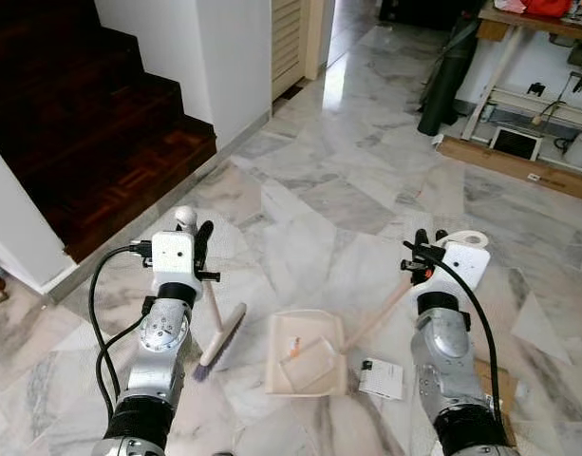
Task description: Sweep floor
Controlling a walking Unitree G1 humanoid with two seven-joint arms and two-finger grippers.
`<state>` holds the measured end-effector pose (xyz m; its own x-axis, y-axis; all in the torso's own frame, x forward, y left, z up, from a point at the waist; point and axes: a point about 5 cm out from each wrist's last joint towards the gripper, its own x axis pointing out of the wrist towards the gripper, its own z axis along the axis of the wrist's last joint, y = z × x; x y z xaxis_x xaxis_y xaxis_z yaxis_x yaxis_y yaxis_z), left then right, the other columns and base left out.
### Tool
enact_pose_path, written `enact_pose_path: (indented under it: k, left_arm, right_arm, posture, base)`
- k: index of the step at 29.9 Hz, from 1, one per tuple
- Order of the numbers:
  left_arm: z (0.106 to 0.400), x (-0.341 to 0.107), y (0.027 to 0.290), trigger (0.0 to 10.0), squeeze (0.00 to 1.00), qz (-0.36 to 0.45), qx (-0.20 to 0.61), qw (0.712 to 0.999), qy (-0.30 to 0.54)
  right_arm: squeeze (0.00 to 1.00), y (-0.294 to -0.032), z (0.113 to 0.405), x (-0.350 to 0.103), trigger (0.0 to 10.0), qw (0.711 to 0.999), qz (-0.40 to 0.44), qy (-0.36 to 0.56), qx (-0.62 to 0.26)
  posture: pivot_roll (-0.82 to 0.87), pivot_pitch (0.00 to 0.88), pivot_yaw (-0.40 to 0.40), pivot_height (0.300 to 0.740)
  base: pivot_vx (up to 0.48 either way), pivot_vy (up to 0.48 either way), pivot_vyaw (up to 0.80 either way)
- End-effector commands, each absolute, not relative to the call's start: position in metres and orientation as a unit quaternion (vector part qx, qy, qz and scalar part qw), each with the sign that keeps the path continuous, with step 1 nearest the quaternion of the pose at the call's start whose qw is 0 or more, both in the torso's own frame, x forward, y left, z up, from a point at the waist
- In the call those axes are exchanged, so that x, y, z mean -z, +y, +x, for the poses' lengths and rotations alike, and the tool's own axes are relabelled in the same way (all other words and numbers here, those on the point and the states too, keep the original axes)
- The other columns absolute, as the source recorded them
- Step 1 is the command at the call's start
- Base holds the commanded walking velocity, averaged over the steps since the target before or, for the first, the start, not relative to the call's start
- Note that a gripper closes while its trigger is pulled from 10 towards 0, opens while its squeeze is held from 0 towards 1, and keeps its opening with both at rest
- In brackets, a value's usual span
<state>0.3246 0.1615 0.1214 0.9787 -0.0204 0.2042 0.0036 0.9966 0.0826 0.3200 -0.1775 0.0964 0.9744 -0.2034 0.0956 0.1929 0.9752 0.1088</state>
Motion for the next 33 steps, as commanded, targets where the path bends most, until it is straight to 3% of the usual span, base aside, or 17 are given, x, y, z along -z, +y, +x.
enact_pose_path:
  k: [1, 33]
  left_arm:
    - [0.328, -0.135, 0.152, 10.0, 0.0, 0.039, 0.021, 0.99, -0.136]
    - [0.321, -0.133, 0.155, 10.0, 0.0, 0.037, -0.033, 0.99, -0.134]
  right_arm:
    - [0.0, -0.181, 0.325, -0.115, 10.0, 0.991, 0.043, -0.087, 0.096]
    - [0.0, -0.176, 0.329, -0.117, 10.0, 0.992, 0.042, -0.08, 0.085]
  posture:
    - [0.07, 0.0, -0.04, 0.74]
    - [0.05, 0.0, -0.041, 0.74]
  base:
    - [0.0, 0.0, 0.8]
    - [0.0, 0.0, 0.8]
